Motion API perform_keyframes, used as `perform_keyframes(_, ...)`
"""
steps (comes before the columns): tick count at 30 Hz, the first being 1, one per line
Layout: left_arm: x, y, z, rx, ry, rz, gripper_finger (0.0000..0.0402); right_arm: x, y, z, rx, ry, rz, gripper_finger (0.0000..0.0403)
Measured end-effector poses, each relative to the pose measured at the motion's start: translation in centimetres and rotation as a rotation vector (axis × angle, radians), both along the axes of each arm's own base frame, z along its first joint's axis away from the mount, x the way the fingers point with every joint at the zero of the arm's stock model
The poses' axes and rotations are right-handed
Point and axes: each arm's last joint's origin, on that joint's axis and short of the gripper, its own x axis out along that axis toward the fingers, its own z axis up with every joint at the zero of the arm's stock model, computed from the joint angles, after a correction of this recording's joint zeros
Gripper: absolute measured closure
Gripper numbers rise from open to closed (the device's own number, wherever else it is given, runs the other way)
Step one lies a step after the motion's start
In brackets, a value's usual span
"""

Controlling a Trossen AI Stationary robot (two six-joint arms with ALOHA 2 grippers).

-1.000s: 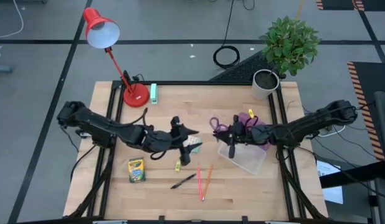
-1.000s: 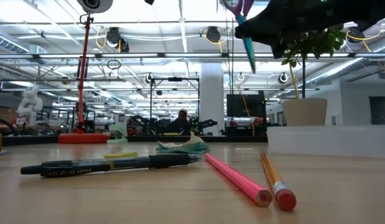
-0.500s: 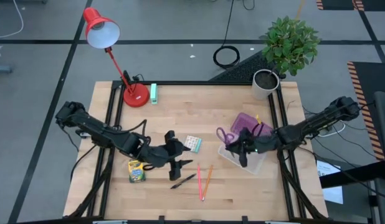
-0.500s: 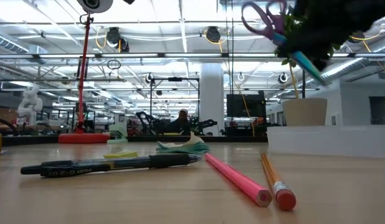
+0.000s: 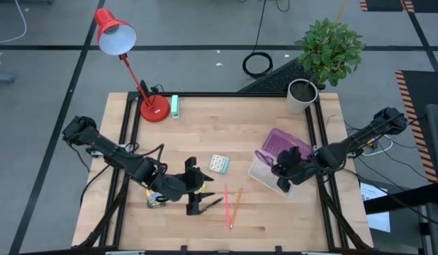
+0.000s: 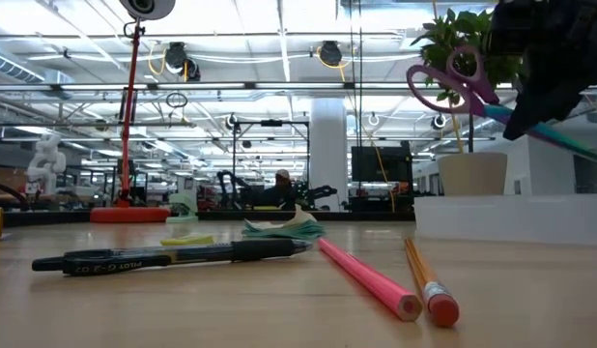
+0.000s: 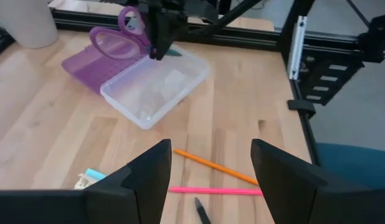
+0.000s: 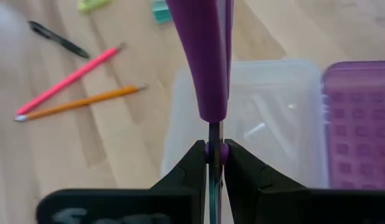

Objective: Pack school essentials
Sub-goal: Put the scissors into the supply box

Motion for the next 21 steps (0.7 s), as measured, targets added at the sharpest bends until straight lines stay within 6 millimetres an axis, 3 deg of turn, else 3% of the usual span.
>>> perform_keyframes(9,0.2,0.5,0.0,-0.007,-0.001,0.031,0.0176,0.1,0.4,-1.8,-0.013,0.187,0.079,0.0374)
perform_keyframes(21,0.3,0.7,0.0,0.01,-0.001,0.03,0.0176,0.5,0.5,-3.2,-0.068,0.29,0.079,0.0374)
